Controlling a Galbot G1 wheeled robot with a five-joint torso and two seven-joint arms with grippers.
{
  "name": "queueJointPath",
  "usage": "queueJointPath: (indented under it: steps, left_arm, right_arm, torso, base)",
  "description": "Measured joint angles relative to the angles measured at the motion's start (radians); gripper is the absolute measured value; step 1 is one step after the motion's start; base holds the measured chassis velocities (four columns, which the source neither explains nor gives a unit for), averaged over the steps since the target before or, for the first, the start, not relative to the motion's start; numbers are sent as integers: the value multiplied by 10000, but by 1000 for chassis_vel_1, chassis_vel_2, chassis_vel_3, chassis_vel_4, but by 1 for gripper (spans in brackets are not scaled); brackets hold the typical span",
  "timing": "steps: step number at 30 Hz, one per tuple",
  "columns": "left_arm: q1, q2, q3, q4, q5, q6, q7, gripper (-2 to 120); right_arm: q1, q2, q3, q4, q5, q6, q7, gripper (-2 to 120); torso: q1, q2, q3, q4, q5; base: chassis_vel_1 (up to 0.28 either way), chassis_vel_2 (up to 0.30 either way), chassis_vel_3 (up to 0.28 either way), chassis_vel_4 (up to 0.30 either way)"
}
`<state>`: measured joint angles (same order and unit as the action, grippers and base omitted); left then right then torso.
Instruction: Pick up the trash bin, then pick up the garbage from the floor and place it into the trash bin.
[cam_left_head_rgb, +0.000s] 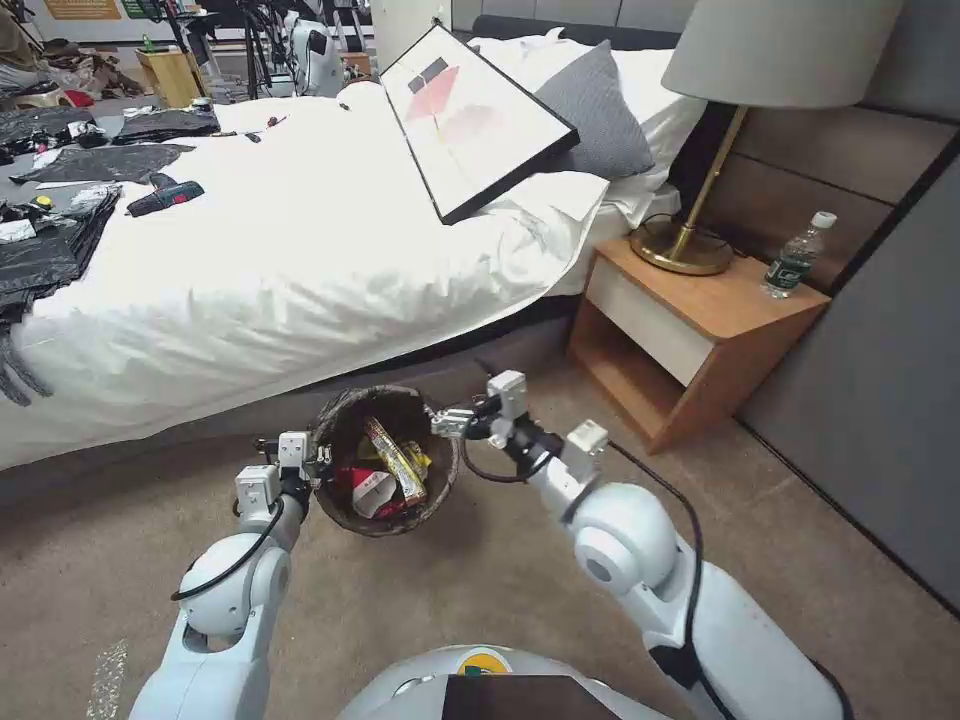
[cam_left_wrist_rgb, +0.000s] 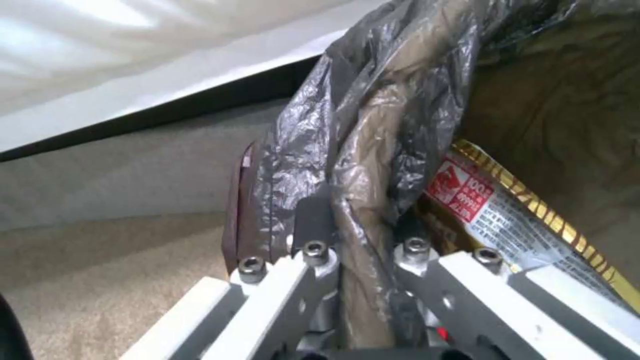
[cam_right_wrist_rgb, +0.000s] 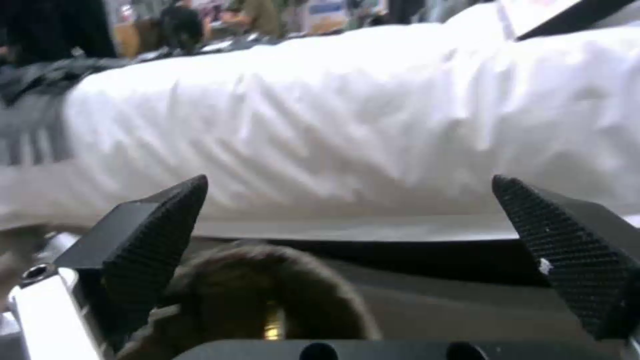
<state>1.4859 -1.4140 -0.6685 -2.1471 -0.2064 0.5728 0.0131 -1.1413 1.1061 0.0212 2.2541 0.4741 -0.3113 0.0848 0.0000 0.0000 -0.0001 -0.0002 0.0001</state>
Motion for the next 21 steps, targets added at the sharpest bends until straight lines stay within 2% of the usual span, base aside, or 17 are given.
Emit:
queueJointPath:
  steps: [3,6,7,11,12,16,21]
  left_arm:
    - [8,6,-35,0,-2,4,-2,3]
    - [53,13,-63,-20,0,46,-30,3]
    - [53,13,-63,-20,0,46,-30,3]
    - [76,35,-74,-50,5,60,-35,3]
    - [76,35,-74,-50,5,60,-35,3]
    - [82,27,-78,-74,42,61,-39,3]
    - [93,13,-101,-96,50,79,-43,3]
  right_arm:
    - [-376,116,331,94,-221,184,158,100]
    - [-1085,525,1316,130,-791,481,365,100]
    - [-1085,525,1316,130,-791,481,365,100]
    - [-1823,890,2355,89,-1301,747,685,100]
    - [-1823,890,2355,89,-1301,747,685,100]
    - [-2643,1404,3519,35,-2008,1072,454,100]
    - [-3128,1640,4059,-1,-2477,1339,157,100]
  torso:
    - [0,0,0,1,0]
    - [0,0,0,4,0]
    - [0,0,0,4,0]
    - [0,0,0,2,0]
    - [0,0,0,2,0]
    - [0,0,0,1,1]
    - [0,0,0,1,-1]
  base:
    - [0,0,0,0]
    - [0,0,0,0]
    - [0,0,0,0]
    - [0,0,0,0]
    - [0,0,0,0]
    - [0,0,0,0]
    - [0,0,0,0]
